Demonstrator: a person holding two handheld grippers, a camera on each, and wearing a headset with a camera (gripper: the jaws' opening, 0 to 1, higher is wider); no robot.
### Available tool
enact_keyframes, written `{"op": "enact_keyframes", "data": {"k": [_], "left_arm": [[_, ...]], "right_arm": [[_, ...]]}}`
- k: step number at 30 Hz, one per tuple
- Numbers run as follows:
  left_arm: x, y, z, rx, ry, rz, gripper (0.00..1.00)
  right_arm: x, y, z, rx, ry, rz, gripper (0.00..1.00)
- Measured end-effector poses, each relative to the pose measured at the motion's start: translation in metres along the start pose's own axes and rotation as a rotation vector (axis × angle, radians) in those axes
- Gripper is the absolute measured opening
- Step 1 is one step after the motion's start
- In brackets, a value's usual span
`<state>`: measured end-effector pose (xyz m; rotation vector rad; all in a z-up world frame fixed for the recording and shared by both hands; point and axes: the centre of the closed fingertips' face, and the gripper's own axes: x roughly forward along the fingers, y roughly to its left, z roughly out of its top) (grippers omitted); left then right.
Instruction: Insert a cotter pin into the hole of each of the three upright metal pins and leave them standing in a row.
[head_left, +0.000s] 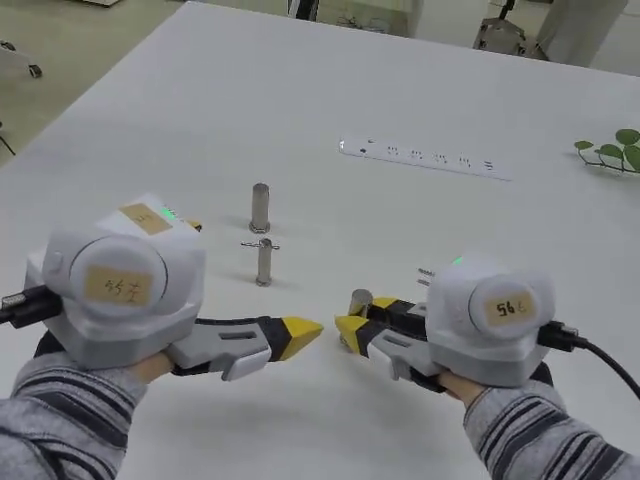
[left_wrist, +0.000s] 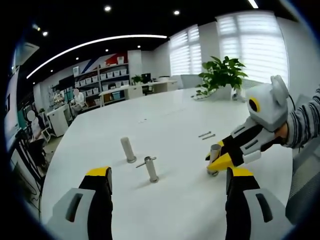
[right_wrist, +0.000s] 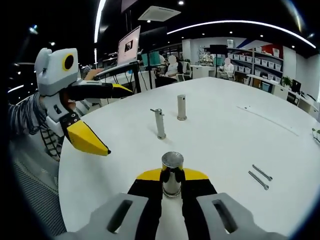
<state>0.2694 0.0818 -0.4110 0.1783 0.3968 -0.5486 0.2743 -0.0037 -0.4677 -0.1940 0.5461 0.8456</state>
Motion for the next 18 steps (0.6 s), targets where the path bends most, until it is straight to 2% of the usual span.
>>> {"op": "enact_keyframes", "data": {"k": [3,7,13,18], "left_arm": [[0.0003,0.0004,0.0000,-0.002,-0.001,0.000,0.94],[0.0008,0.0000,-0.0010,0.001,0.005,0.000,0.94],[0.0021,-0.0020,-0.0017,0.008,0.008,-0.009,0.94],[0.0023,-0.0050,-0.0029,0.003,0.010,-0.024,0.95]], "right_arm": [[-0.0013,0.0023,-0.0068,0.003,0.009,0.000,0.08],[-0.0044,0.0038,-0.0069,-0.003,-0.009,-0.001,0.08],[-0.0054,0.0065,-0.0085,-0.062,-0.010,-0.005,0.09],[-0.0058,0.0065,-0.0093,-0.030,-0.024,0.002,0.10]]}}
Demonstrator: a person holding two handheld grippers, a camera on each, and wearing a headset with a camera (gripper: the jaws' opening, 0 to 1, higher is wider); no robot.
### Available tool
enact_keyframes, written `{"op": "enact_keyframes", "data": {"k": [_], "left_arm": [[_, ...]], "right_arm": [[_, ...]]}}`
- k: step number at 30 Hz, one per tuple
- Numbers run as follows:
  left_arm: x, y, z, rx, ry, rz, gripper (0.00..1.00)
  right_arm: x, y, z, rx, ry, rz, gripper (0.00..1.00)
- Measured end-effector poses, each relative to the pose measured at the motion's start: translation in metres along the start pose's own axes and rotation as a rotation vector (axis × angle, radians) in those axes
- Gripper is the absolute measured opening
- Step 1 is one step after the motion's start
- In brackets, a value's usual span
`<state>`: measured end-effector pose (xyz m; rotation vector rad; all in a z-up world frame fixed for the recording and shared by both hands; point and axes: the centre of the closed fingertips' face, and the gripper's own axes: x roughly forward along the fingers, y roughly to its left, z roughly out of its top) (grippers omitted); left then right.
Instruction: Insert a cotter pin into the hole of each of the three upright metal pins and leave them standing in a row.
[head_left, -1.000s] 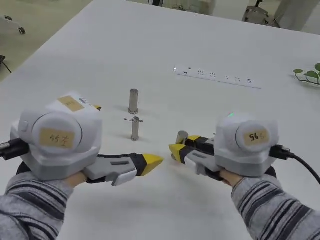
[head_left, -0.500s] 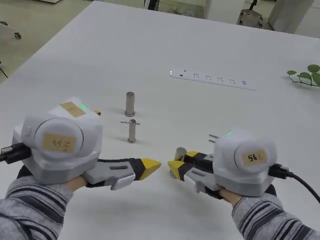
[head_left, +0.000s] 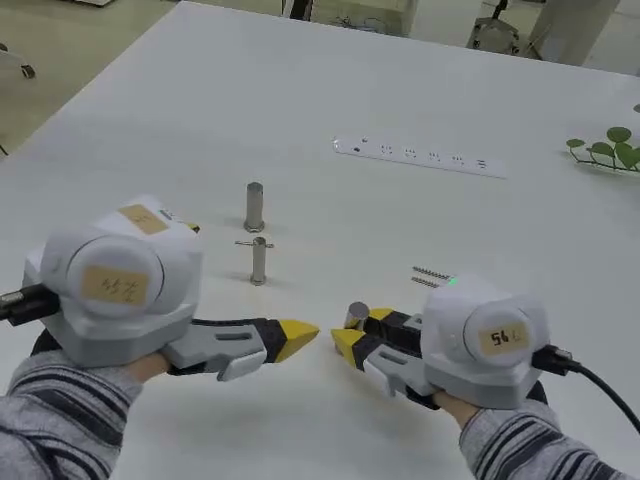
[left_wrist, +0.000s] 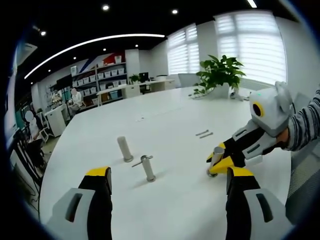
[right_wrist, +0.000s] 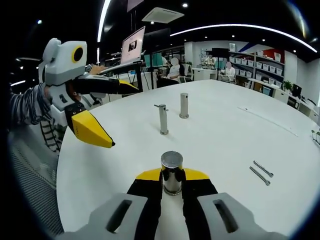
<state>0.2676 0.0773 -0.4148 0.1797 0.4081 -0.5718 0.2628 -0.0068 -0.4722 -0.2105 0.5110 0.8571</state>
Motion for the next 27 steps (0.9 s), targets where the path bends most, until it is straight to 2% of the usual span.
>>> {"op": "enact_keyframes", "data": {"k": [1,3,5,9,13,19,21,25,27], "left_arm": [[0.000,-0.001,0.000,0.002,0.002,-0.003,0.95],[0.000,-0.002,0.000,0.009,0.004,-0.007,0.95],[0.000,-0.004,0.000,0.014,0.002,-0.009,0.95],[0.000,-0.006,0.001,0.014,0.000,-0.017,0.96],[0.000,-0.008,0.002,0.013,-0.003,-0.022,0.96],[0.002,-0.010,0.000,0.015,0.006,-0.028,0.96],[0.003,-0.011,0.000,0.018,0.006,-0.029,0.96],[0.004,-0.012,-0.001,0.021,0.009,-0.035,0.96],[0.004,-0.013,-0.001,0.021,0.005,-0.041,0.96]], "right_arm": [[0.000,0.001,-0.002,0.003,0.010,0.007,0.11],[-0.003,0.003,-0.002,0.004,0.000,0.011,0.19],[-0.007,0.003,-0.001,0.008,-0.006,0.019,0.21],[-0.015,0.002,-0.007,0.021,0.027,0.058,0.29],[-0.026,-0.003,-0.010,-0.002,0.051,0.091,0.30],[-0.040,-0.027,-0.010,-0.048,0.109,0.100,0.31],[-0.044,-0.042,-0.009,-0.072,0.137,0.089,0.31],[-0.047,-0.059,-0.008,-0.100,0.175,0.088,0.31],[-0.048,-0.068,-0.011,-0.136,0.217,0.092,0.31]]}}
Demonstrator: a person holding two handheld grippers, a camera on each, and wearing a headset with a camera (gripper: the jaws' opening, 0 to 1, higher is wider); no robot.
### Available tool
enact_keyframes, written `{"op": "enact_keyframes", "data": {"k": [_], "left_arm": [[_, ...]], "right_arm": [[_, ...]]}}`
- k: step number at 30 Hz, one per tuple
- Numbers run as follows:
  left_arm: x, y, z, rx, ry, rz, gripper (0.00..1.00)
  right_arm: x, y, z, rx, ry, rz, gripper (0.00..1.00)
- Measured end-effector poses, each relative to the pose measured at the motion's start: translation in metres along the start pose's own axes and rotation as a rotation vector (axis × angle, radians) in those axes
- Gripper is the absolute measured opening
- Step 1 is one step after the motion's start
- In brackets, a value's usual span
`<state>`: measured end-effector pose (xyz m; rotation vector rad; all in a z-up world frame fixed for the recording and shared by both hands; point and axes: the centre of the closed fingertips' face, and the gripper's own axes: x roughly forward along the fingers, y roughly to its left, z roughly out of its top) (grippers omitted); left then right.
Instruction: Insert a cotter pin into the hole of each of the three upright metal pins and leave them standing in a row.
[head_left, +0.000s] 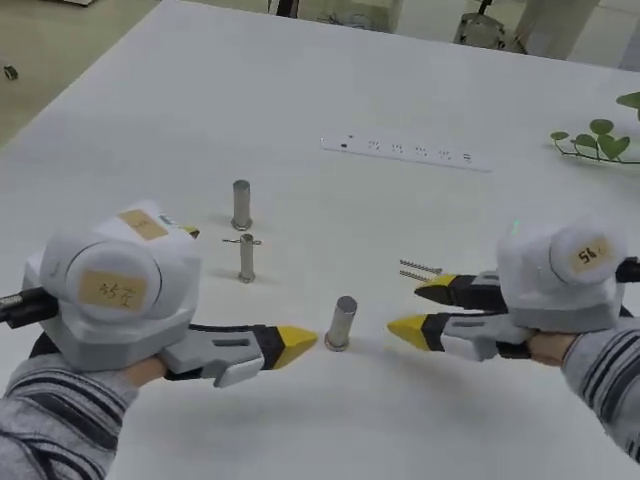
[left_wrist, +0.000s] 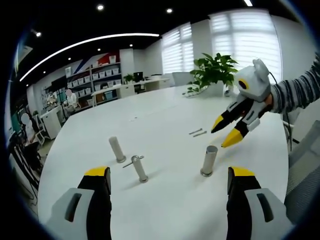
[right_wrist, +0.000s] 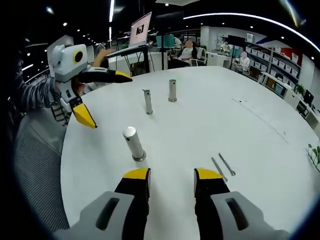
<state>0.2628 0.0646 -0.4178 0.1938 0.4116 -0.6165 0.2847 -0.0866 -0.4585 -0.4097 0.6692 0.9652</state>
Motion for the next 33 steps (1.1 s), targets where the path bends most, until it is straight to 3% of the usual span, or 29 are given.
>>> {"op": "enact_keyframes", "data": {"k": [4,8,16,21,33], "left_arm": [[0.001,-0.003,0.000,0.005,-0.002,-0.010,0.96],[0.001,-0.006,-0.002,0.012,0.007,-0.015,0.96],[0.001,-0.005,-0.003,0.010,0.004,-0.018,0.95],[0.001,-0.005,-0.003,0.012,0.007,-0.020,0.95],[0.001,-0.003,-0.003,0.017,0.015,-0.017,0.94]], "right_arm": [[0.003,-0.012,-0.003,-0.019,0.048,0.009,0.31],[0.006,-0.027,-0.011,-0.067,0.132,0.006,0.30],[0.015,-0.044,-0.017,-0.102,0.220,0.033,0.25],[0.020,-0.051,-0.022,-0.101,0.258,0.049,0.23],[0.026,-0.058,-0.023,-0.093,0.290,0.066,0.19]]}}
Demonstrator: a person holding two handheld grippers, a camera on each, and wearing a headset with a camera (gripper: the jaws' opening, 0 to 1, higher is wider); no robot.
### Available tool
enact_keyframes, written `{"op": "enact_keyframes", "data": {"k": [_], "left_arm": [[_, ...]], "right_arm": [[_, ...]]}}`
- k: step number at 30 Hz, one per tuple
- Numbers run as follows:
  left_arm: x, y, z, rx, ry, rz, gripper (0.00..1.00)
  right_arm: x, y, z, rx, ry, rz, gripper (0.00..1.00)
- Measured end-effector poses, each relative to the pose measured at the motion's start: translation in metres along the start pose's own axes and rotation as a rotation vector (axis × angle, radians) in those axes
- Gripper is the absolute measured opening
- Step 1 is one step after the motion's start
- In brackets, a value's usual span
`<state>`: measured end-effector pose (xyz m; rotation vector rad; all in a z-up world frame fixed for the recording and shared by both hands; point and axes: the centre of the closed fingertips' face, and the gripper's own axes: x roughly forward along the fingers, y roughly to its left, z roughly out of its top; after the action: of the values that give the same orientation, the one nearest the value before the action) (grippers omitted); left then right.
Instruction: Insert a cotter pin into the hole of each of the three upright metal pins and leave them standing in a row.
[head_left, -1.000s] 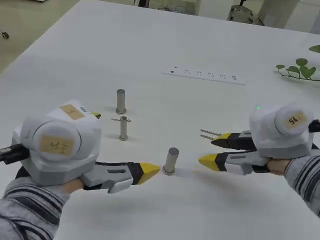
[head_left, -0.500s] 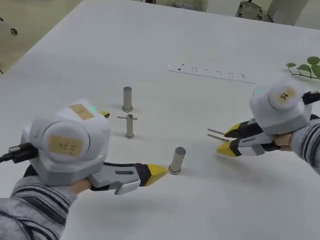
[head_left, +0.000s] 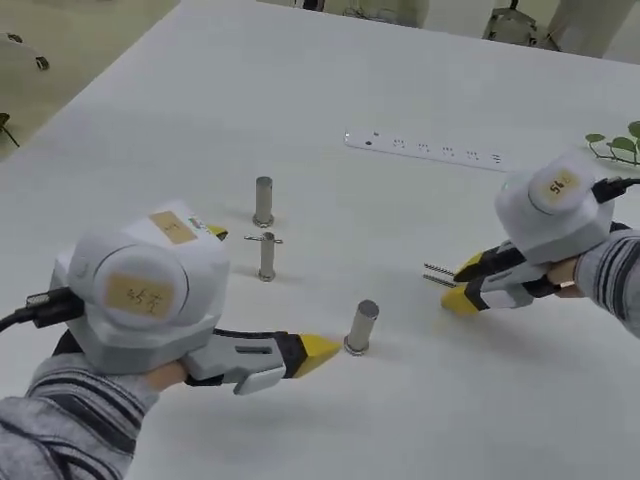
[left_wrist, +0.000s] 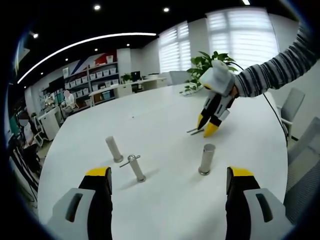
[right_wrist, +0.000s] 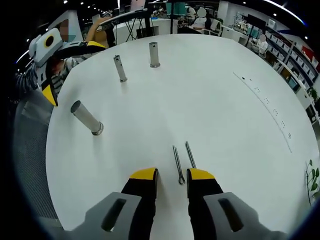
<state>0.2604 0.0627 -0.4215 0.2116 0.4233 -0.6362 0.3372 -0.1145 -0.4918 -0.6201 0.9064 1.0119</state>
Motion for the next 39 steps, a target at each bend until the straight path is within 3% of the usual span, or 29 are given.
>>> {"op": "enact_keyframes", "data": {"k": [11,19,30,36,39], "left_arm": [[0.001,0.000,-0.001,0.004,0.013,-0.002,0.93],[0.001,-0.002,0.000,0.011,0.019,-0.010,0.92],[0.003,-0.006,0.000,0.015,0.027,-0.032,0.87],[0.003,-0.005,0.000,0.008,0.025,-0.028,0.86],[0.002,-0.003,0.001,0.002,0.019,-0.023,0.85]], "right_arm": [[-0.001,-0.006,0.001,0.008,0.020,-0.001,0.14],[-0.002,-0.011,-0.002,0.003,0.071,-0.016,0.02],[-0.002,-0.012,-0.002,-0.202,0.141,-0.043,0.00],[-0.002,-0.014,-0.002,-0.230,0.146,-0.065,0.00],[-0.005,-0.014,0.002,-0.232,0.124,-0.085,0.00]]}}
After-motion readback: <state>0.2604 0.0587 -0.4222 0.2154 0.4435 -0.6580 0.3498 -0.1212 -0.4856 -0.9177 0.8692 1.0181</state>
